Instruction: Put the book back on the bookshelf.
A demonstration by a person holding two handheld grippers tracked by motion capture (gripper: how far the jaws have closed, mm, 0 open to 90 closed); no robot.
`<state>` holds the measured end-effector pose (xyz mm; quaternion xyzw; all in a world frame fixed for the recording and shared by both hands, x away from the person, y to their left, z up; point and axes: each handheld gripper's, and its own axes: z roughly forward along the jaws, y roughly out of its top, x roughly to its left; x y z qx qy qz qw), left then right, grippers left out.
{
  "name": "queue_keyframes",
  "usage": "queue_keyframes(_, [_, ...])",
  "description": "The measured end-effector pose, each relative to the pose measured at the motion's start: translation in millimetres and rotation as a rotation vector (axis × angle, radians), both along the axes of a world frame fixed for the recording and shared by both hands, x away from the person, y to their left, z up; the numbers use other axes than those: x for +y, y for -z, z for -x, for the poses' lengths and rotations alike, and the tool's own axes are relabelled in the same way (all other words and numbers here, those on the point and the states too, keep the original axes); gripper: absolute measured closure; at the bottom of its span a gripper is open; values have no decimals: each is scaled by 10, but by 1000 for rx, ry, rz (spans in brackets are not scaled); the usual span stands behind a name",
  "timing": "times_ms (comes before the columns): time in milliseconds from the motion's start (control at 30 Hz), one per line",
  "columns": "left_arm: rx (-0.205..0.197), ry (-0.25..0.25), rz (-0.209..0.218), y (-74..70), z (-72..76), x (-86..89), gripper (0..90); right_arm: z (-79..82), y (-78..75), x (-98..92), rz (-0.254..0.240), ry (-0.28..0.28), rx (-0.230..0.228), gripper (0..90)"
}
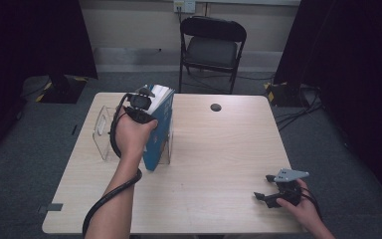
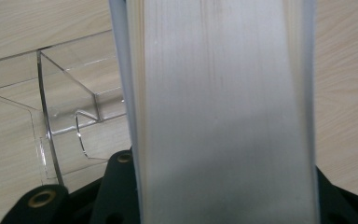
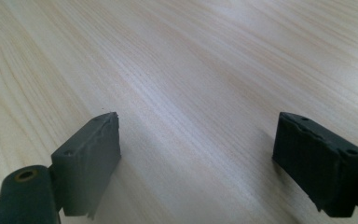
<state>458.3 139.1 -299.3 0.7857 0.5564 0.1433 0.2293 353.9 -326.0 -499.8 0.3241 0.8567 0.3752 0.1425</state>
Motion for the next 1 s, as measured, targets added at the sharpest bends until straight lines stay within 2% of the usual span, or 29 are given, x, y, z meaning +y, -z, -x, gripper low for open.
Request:
queue_keyframes(300, [-2, 10, 16, -2, 18, 19, 578, 2, 0, 1, 1, 1, 0, 141])
queue_keyframes(700, [1, 26, 66, -25, 58, 100, 446, 6, -2, -1, 3, 2, -1, 141])
queue_keyframes(1000, [18, 34, 78, -15, 90, 133, 410, 9, -1, -1, 3, 3, -2, 141])
